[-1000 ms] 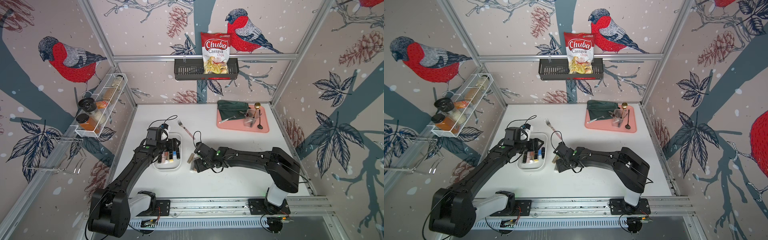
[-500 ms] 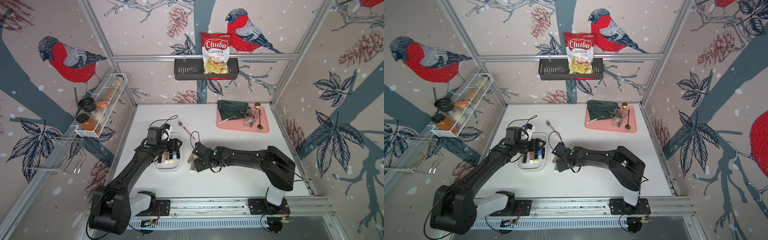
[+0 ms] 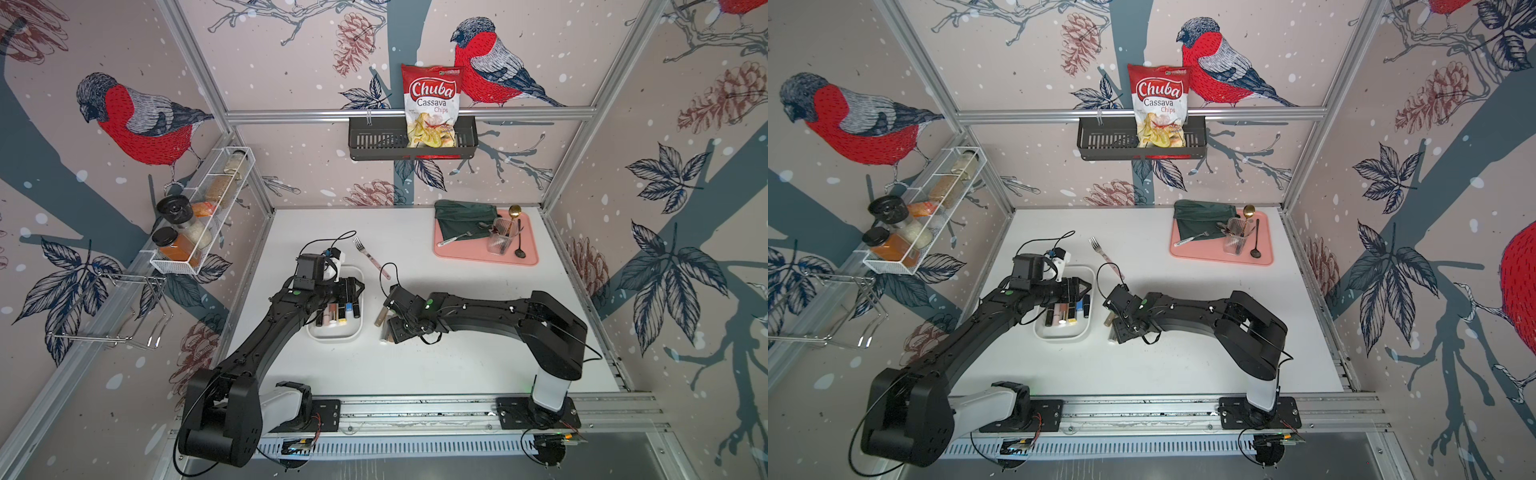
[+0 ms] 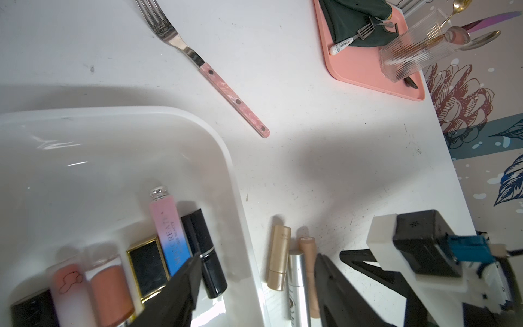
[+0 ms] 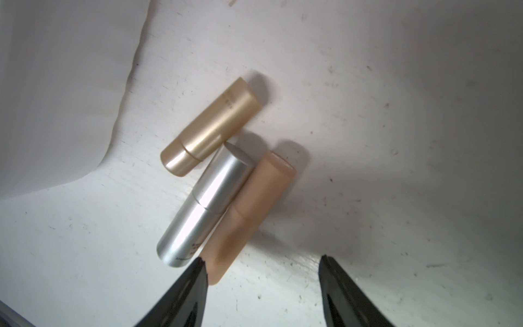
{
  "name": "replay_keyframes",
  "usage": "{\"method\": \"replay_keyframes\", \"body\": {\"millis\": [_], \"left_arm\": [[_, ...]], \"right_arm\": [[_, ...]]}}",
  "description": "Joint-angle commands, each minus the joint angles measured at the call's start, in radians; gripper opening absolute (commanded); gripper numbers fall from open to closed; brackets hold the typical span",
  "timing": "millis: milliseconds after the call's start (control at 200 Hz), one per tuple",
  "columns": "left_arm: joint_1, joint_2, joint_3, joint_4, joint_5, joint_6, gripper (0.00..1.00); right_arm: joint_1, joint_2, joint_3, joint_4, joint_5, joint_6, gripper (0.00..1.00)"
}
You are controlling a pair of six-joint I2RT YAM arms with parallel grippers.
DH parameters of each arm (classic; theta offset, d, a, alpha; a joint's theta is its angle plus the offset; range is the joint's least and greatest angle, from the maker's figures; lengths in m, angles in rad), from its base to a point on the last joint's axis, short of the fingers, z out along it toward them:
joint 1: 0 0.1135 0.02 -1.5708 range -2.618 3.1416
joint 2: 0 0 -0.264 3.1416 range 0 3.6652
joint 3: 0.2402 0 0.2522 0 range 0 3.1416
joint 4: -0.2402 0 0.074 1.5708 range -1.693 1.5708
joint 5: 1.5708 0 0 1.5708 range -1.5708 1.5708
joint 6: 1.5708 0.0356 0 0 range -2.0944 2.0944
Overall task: Put the lipstick into the storage box
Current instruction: Pick up the lipstick at the center of the board.
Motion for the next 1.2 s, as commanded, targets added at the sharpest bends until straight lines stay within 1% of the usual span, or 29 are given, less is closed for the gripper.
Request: {"method": "replay_keyframes", "body": {"millis": [0,555,715,855,1196], "left_arm": [[0.002,0.002,0.007,0.017,0.012,0.013,0.67],[0.002,0.004,0.009,0.016,0.012,0.016,0.67],[0.002,0.003,0.008,0.016,0.011,0.016,0.67],[0.002,0.001,0.009,0.015,0.011,0.015,0.67],[0.002,0.001,0.009,0.014,0.012,0.014,0.67]], "right_arm": [[-0.001,0.006,0.009,0.003,0.001,-0.006,0.67],[0.001,0.035,0.028,-0.007,-0.001,-0.013,0.66],[0.0,0.038,0.017,-0.008,0.0,-0.012,0.62],[0.0,0.032,0.009,-0.009,0.003,-0.005,0.61],[0.003,0.005,0.036,-0.105,0.115,0.031,0.6]]}}
